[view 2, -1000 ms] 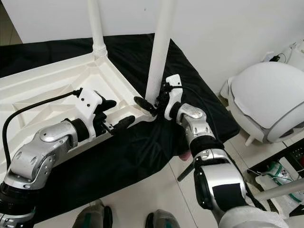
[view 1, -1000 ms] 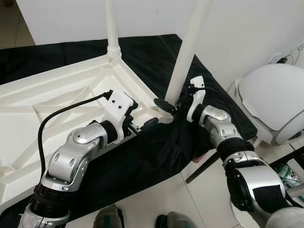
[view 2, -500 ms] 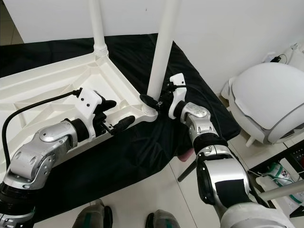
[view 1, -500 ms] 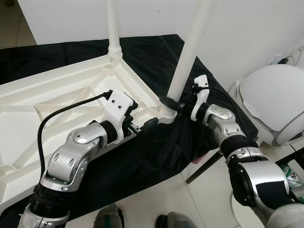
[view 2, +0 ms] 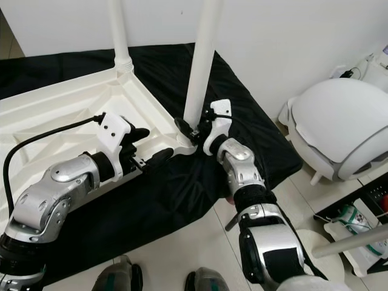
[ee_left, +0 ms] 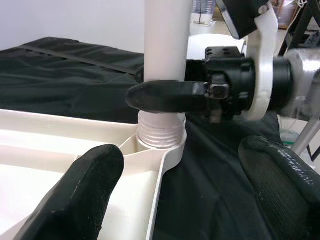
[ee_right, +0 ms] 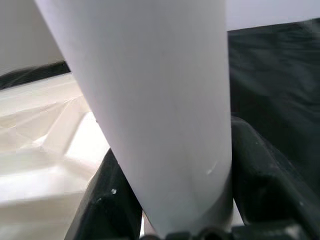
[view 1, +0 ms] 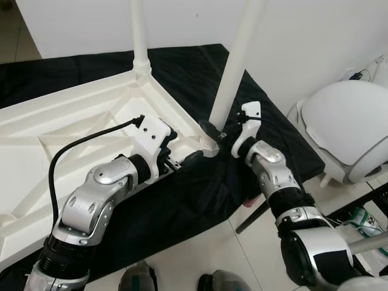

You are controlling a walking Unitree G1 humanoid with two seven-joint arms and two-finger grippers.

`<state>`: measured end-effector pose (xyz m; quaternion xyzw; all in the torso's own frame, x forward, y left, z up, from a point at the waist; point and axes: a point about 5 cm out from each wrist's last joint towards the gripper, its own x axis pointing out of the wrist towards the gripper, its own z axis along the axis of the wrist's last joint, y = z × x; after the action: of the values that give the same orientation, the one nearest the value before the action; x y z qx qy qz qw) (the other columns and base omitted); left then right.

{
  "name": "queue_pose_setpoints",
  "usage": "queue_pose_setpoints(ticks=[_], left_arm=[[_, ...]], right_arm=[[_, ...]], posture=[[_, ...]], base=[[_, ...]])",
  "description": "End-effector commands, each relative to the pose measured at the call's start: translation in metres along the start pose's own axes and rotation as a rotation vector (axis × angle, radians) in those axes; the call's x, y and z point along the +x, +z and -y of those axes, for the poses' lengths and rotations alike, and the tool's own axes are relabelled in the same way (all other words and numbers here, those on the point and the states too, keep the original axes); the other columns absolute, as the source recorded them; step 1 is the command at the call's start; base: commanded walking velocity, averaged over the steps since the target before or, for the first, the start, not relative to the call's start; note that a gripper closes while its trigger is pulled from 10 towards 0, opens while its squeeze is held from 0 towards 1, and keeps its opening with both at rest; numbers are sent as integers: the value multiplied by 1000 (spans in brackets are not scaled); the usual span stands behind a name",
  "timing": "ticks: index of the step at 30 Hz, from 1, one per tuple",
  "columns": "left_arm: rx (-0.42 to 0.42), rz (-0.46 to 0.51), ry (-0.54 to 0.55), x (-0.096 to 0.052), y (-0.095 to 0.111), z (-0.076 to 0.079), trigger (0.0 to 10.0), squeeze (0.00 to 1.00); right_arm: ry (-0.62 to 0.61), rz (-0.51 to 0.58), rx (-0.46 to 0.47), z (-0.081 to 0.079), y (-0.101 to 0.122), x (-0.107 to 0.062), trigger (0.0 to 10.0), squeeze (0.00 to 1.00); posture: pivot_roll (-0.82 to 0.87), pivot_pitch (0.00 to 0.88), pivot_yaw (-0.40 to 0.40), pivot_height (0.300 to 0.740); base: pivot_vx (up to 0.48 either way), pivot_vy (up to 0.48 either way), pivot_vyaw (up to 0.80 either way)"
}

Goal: Building children table

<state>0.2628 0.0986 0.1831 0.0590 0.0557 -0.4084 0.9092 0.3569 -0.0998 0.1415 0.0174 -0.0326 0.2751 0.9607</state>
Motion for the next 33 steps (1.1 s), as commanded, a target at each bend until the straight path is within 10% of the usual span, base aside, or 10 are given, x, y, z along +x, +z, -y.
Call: queue_pose_setpoints(ticks=[1,9,17,19,20,21,33], left_arm=[[-10,-11,-5,0,-2,4,10000,0],[-11,-12,-15,2,-3,6,10000,0],[-12,-11,-14,2,-3,6,10000,0],[-11,-10,-13,2,-3,6,10000,0],[-11,-10,-12,2,-3,6,10000,0],[-10,-9,-12,2,-3,6,10000,0],[-6,-3,-12,4,-2,4,10000,0]], right_arm=[[-126,-34,56,-1,-9,-2,10000,0],[-395,-37,147,-22,-17,1,10000,0],[-310,-33,139,-40,-12,3,10000,0],[-307,-29,135,-40,-10,2,10000,106],[-296,-18,151,-41,-9,1,10000,847],[-268,-4,141,-41,-6,0,10000,1000],[-106,32,139,-11,7,-11,10000,1000]], posture=[[13,8,-60,740],[17,0,-61,740],[19,0,-70,740],[18,0,-71,740],[16,0,-72,740],[16,0,-72,740],[5,0,-69,740]], base=[[0,0,0],[0,0,0],[0,0,0],[0,0,0],[0,0,0],[0,0,0],[0,0,0]])
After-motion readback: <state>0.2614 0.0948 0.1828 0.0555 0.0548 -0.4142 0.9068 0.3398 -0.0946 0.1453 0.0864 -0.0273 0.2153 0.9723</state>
